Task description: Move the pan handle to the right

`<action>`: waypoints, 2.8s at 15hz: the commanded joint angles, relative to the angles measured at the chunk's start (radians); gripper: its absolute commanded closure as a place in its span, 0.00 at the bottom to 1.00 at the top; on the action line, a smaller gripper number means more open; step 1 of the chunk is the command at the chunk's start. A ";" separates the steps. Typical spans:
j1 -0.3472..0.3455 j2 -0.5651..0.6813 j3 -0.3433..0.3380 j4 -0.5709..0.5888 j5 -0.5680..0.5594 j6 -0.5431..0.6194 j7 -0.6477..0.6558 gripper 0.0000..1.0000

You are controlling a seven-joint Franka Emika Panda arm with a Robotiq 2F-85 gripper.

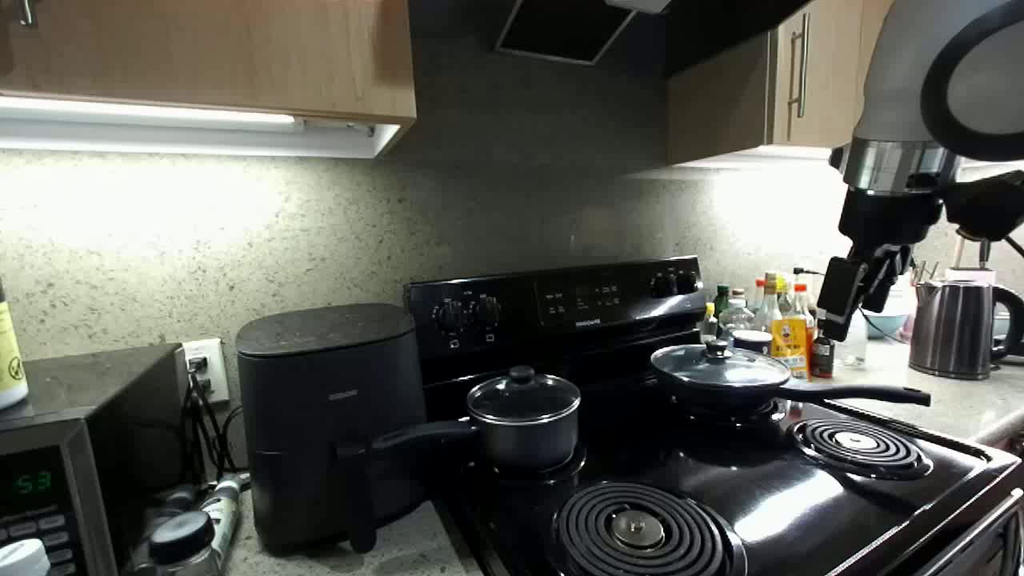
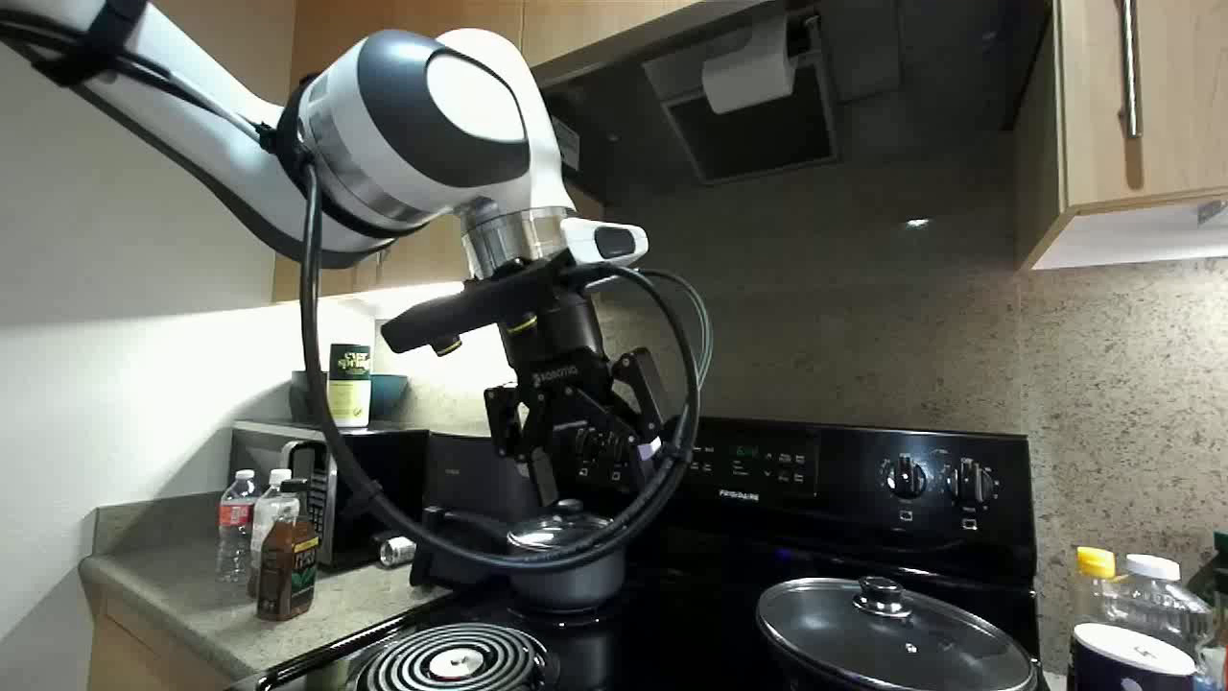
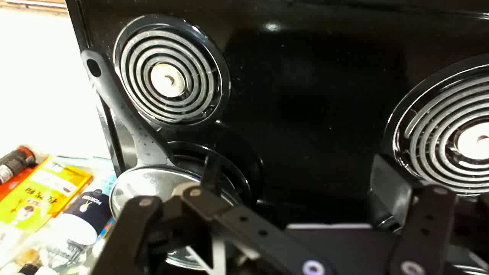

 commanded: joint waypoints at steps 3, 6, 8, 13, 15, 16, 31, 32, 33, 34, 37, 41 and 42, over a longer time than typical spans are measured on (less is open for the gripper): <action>0.004 0.006 -0.003 -0.021 -0.002 -0.007 0.002 0.00; 0.004 0.007 -0.003 -0.022 -0.002 -0.007 0.002 0.00; 0.004 0.008 -0.003 -0.022 -0.002 -0.007 0.002 0.00; 0.015 0.094 -0.019 0.066 0.007 -0.071 -0.034 0.00; 0.026 0.169 -0.032 0.143 0.007 -0.150 -0.064 0.00; 0.034 0.200 -0.039 0.177 0.008 -0.191 -0.078 0.00; 0.054 0.442 -0.095 0.368 0.018 -0.293 -0.140 0.00; 0.062 0.468 -0.118 0.374 0.040 -0.274 -0.176 0.00; 0.066 0.495 -0.137 0.381 0.054 -0.257 -0.207 0.00; 0.070 0.522 -0.154 0.386 0.066 -0.241 -0.242 0.00; 0.071 0.604 -0.181 0.412 0.087 -0.220 -0.317 0.00; 0.052 0.685 -0.183 0.445 0.079 -0.243 -0.317 0.00; 0.052 0.644 -0.171 0.416 0.065 -0.228 -0.287 0.00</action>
